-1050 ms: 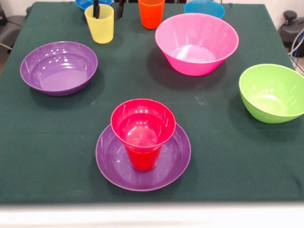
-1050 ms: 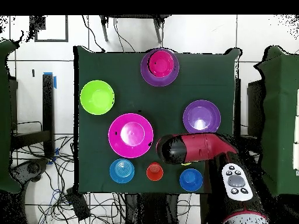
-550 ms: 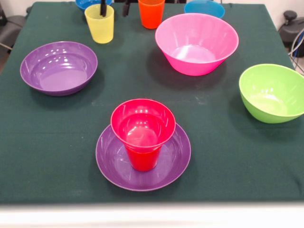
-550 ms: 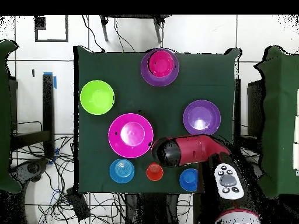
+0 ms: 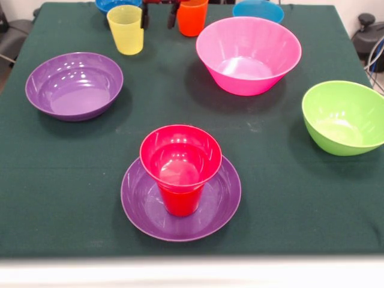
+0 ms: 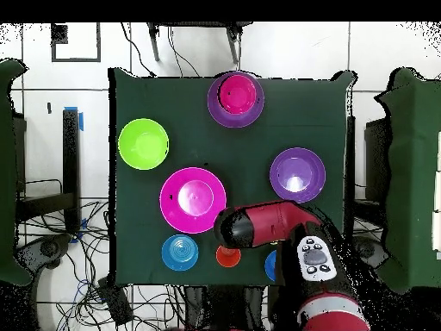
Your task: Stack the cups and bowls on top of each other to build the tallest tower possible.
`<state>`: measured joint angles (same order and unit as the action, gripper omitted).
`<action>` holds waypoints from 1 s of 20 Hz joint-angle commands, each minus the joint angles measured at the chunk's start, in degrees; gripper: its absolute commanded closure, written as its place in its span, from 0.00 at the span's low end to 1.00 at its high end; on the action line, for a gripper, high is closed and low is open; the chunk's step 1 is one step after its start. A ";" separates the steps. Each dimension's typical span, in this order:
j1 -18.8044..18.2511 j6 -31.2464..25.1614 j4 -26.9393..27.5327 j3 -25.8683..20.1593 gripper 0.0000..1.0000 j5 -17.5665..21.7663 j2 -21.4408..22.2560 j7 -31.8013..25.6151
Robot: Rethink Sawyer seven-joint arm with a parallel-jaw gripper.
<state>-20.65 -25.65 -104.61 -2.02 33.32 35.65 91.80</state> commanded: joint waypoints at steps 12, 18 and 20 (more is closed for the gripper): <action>0.04 0.69 -0.86 0.93 0.00 0.70 0.56 -0.03; -2.77 -6.46 -3.68 -3.32 0.00 -2.92 8.47 -4.86; -3.19 -7.62 -4.10 -4.29 0.00 -3.48 9.73 -5.25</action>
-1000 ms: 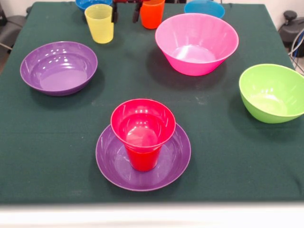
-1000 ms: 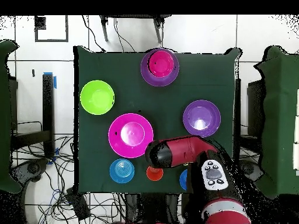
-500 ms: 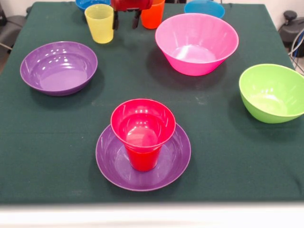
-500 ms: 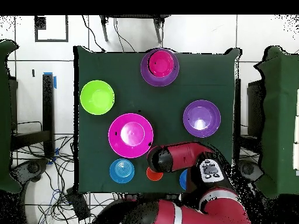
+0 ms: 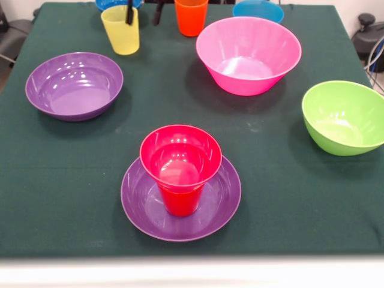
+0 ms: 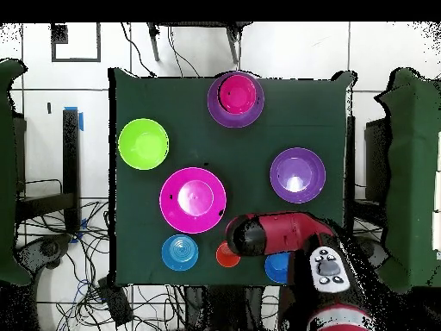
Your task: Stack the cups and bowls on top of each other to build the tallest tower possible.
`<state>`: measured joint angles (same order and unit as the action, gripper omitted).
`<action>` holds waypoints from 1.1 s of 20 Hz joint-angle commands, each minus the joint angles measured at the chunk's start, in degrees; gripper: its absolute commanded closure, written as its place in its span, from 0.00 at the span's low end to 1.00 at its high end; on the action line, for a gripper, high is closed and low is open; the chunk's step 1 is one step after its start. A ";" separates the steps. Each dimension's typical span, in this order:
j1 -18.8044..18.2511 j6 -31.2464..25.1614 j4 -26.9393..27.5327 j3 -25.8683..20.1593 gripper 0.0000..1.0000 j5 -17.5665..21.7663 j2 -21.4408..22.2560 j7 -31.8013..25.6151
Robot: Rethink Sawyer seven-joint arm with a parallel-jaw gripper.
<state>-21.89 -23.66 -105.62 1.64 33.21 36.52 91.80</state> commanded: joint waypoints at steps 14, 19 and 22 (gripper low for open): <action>-2.10 -7.33 -4.02 -9.17 0.00 -1.30 7.22 -1.53; -1.62 -4.64 -4.08 -8.54 0.00 0.09 4.59 0.33; -1.61 -2.75 -4.33 -8.27 0.00 0.83 2.93 1.10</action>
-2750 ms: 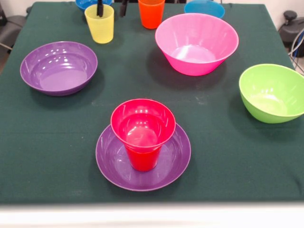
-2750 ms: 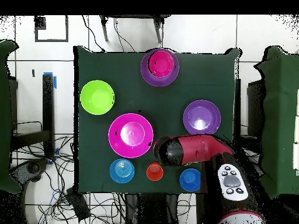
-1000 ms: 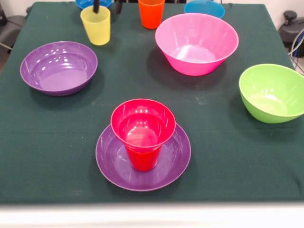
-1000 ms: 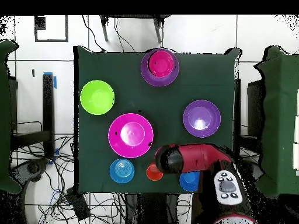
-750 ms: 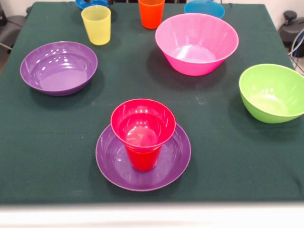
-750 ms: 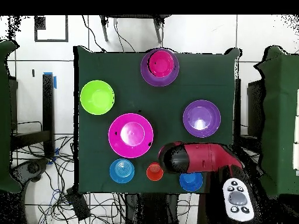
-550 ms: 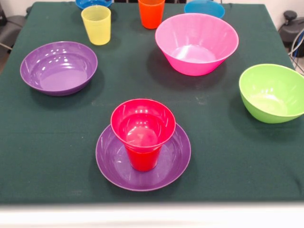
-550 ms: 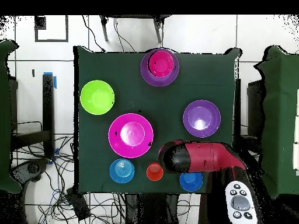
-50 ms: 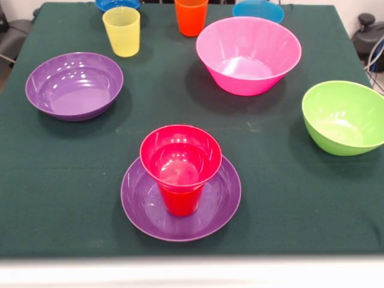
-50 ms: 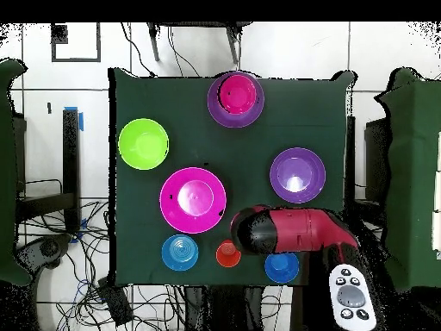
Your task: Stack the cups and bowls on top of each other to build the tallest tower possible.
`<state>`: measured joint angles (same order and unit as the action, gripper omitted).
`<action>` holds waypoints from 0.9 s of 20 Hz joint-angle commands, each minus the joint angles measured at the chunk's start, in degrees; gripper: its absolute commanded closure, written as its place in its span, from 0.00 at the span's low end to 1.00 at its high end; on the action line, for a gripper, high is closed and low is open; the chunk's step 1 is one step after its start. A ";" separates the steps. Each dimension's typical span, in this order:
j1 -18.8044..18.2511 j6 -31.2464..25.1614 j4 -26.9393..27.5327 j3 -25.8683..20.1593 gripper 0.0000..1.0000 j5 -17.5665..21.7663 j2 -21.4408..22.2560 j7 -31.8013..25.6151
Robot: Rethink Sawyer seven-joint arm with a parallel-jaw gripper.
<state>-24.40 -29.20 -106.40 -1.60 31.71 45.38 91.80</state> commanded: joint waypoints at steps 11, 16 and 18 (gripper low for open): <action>0.60 7.62 -4.74 -3.41 0.00 4.07 -8.58 2.22; 0.10 8.76 -4.32 -3.19 0.00 4.53 -9.74 1.68; 0.13 9.40 -3.79 -2.91 0.00 4.92 -10.57 1.82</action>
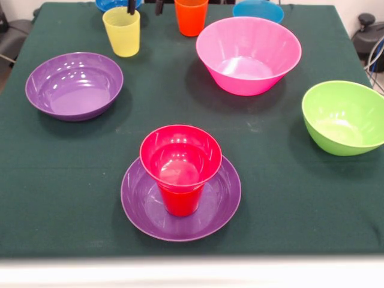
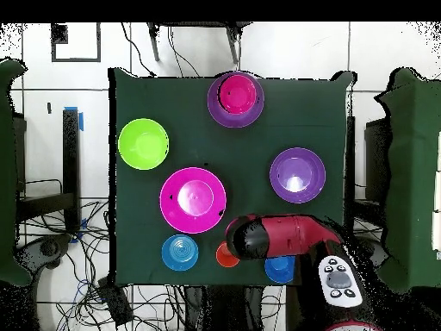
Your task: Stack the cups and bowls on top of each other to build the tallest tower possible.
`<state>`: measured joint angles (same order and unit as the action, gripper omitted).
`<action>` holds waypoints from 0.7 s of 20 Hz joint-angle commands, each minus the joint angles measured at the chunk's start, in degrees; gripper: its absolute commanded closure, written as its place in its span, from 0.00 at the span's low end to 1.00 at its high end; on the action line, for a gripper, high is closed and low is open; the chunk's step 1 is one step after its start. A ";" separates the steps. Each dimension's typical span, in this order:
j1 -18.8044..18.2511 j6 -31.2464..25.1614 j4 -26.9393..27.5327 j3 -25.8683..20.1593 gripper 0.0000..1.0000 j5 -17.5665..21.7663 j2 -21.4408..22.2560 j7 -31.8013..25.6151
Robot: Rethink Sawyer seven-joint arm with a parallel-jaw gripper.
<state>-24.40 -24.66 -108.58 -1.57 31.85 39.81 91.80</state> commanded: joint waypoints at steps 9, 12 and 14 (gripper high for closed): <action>0.26 7.47 -0.07 -0.79 0.00 8.12 -6.87 2.01; 0.03 7.84 0.47 -0.43 0.00 8.69 -7.28 2.11; -0.30 7.59 0.74 -0.67 0.00 8.78 -7.38 1.88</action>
<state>-24.42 -20.58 -108.55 -0.01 36.40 35.09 91.80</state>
